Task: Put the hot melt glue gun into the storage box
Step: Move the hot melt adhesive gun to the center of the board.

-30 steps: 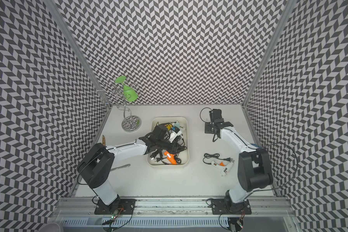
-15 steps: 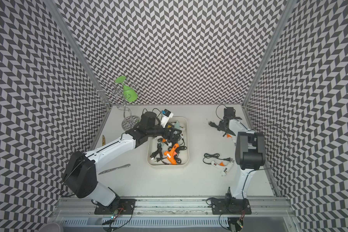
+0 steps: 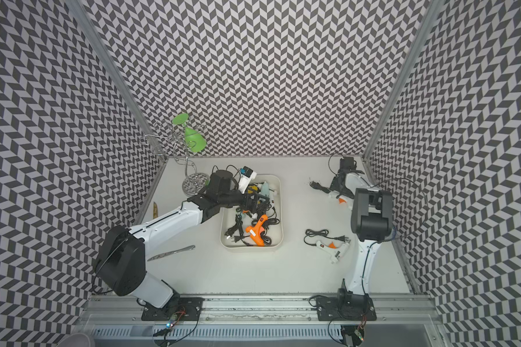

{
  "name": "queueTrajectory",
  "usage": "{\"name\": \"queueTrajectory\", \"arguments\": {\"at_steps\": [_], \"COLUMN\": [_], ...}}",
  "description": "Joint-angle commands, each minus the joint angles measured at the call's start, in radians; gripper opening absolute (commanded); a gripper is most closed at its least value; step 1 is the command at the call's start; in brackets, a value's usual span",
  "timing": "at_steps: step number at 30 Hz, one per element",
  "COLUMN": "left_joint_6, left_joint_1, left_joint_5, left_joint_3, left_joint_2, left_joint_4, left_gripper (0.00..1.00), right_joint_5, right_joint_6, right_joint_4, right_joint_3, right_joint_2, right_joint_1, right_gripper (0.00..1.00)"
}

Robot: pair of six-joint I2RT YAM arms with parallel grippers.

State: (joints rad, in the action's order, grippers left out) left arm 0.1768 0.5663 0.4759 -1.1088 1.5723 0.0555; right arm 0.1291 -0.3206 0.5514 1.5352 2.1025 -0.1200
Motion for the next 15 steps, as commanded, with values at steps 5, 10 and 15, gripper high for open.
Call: {"name": "queueTrajectory", "arguments": {"at_steps": [5, 10, 15], "left_joint_6": [-0.007, -0.005, -0.003], "left_joint_1": [-0.013, -0.014, -0.014], "left_joint_5": [-0.005, 0.006, 0.005], "left_joint_3": [0.003, -0.005, -0.007], "left_joint_2": [-0.014, 0.004, 0.004], "left_joint_4": [-0.021, -0.022, -0.021], "left_gripper": [0.92, 0.93, 0.92], "right_joint_5": [-0.130, -0.088, -0.043], "right_joint_6": [0.051, 0.093, 0.073], "right_joint_4": [-0.007, -0.010, -0.006], "right_joint_3": [-0.151, -0.156, -0.137], "right_joint_2": [-0.039, -0.066, -0.178], "right_joint_1": [0.121, 0.246, 0.255], "right_gripper": [0.70, 0.72, 0.80]}}
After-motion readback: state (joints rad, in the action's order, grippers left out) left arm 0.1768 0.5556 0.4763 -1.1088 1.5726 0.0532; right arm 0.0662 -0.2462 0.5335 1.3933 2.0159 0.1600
